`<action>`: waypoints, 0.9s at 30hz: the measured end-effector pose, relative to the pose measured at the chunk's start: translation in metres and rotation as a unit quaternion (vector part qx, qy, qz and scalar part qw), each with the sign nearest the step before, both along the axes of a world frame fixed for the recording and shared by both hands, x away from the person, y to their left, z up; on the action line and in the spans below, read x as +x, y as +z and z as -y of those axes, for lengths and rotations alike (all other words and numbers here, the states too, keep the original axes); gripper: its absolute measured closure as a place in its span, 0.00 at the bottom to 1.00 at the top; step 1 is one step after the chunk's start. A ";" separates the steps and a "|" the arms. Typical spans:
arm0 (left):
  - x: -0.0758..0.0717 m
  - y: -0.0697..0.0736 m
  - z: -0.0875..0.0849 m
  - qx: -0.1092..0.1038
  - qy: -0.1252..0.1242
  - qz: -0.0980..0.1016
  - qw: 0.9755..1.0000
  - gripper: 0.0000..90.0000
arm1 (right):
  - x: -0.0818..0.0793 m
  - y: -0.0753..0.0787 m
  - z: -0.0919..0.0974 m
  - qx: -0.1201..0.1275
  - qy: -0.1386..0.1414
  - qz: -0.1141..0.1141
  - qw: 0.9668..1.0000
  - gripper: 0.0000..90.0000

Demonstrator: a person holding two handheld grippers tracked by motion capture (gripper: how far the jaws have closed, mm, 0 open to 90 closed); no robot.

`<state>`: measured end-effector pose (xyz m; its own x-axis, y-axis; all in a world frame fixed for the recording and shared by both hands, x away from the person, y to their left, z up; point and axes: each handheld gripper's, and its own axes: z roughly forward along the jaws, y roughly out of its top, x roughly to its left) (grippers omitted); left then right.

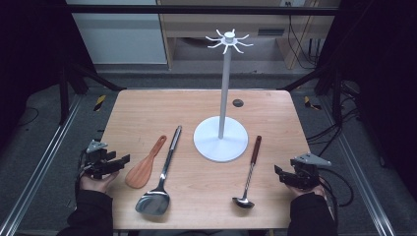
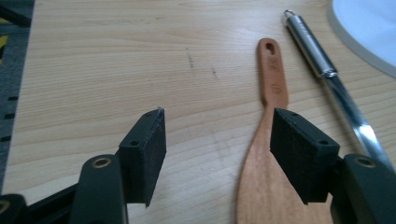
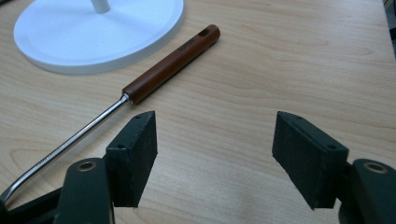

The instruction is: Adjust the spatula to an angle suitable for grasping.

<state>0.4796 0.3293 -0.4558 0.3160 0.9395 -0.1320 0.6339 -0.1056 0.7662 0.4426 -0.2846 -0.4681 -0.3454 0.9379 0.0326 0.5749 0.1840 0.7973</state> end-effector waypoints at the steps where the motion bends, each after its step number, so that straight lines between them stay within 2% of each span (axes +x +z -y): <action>1: -0.001 0.001 0.003 0.000 -0.004 0.000 1.000 0.40 | 0.000 -0.001 -0.002 -0.009 0.002 -0.004 1.000 0.34; 10: -0.002 0.005 0.016 0.003 -0.019 -0.018 1.000 0.35 | -0.005 0.000 0.000 -0.013 0.002 -0.006 1.000 0.33; 18: -0.005 0.010 0.025 0.015 -0.035 -0.012 0.999 0.36 | -0.006 0.000 -0.002 -0.013 0.004 -0.008 1.000 0.34; 20: -0.006 0.012 0.028 0.012 -0.038 -0.010 0.999 0.36 | -0.005 0.000 -0.001 -0.012 0.004 -0.006 1.000 0.34; 23: -0.007 0.017 0.037 0.022 -0.043 -0.004 0.999 0.35 | -0.005 0.000 -0.001 -0.011 0.003 -0.009 1.000 0.35; 27: -0.007 0.018 0.045 0.024 -0.048 -0.005 0.999 0.34 | -0.005 0.000 -0.001 -0.010 0.003 -0.007 1.000 0.35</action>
<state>0.4721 0.2845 -0.4376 0.4031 0.9107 -0.0904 0.6262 -0.2025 0.7529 0.4373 -0.2832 -0.4680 -0.3505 0.9364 0.0189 0.5844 0.2029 0.7857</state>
